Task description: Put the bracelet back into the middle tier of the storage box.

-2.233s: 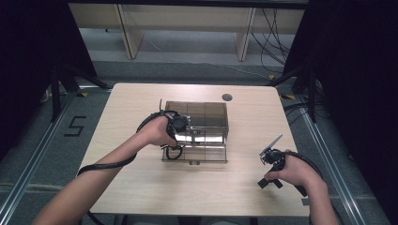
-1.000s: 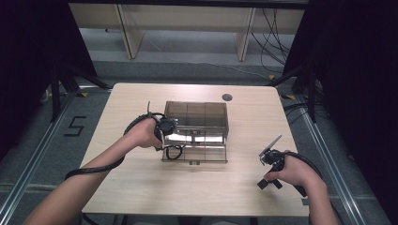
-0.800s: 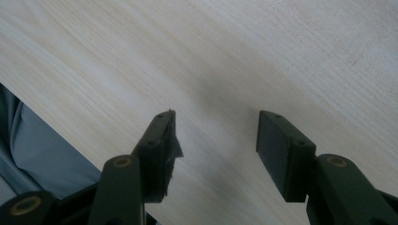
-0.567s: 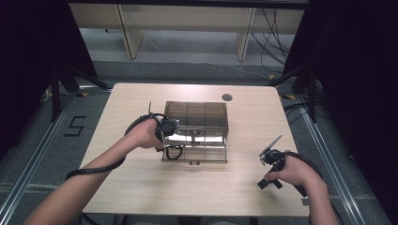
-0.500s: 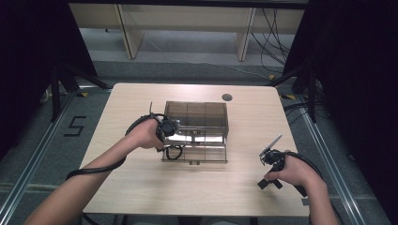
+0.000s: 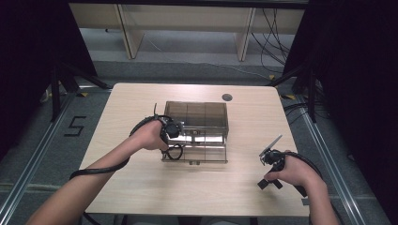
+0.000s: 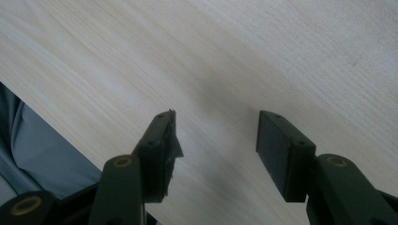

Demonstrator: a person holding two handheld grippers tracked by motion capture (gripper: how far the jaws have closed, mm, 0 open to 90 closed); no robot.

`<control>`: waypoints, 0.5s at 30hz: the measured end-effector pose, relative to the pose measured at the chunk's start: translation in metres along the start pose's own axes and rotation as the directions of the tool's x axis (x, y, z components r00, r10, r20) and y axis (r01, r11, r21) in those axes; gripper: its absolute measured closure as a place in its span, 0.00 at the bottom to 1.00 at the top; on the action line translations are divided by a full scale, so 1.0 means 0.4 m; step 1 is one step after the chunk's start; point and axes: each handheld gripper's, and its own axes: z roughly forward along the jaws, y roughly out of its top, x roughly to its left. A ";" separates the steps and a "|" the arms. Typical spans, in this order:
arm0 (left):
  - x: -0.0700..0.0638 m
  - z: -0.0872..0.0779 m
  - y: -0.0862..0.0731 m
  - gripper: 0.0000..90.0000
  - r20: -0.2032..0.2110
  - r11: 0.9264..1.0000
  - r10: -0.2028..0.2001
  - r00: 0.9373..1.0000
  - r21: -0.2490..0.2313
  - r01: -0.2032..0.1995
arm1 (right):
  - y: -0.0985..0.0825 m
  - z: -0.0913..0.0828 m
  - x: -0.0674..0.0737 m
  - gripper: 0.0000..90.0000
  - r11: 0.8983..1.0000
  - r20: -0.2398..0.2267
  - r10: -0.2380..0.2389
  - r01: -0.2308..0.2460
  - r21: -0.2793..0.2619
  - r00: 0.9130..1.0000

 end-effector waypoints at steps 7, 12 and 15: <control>-0.005 0.009 0.037 0.98 -0.002 0.999 0.001 1.000 -0.043 -0.001 | 0.000 -0.003 0.003 0.54 1.000 0.001 0.027 -0.027 0.016 1.000; -0.002 0.039 0.055 0.98 0.001 1.000 0.003 1.000 -0.023 -0.003 | -0.002 -0.003 0.005 0.54 1.000 -0.003 0.025 -0.025 0.004 1.000; -0.005 0.046 0.062 0.99 -0.005 1.000 0.002 1.000 -0.017 -0.002 | -0.004 -0.003 -0.003 0.54 1.000 0.030 0.002 -0.002 0.010 1.000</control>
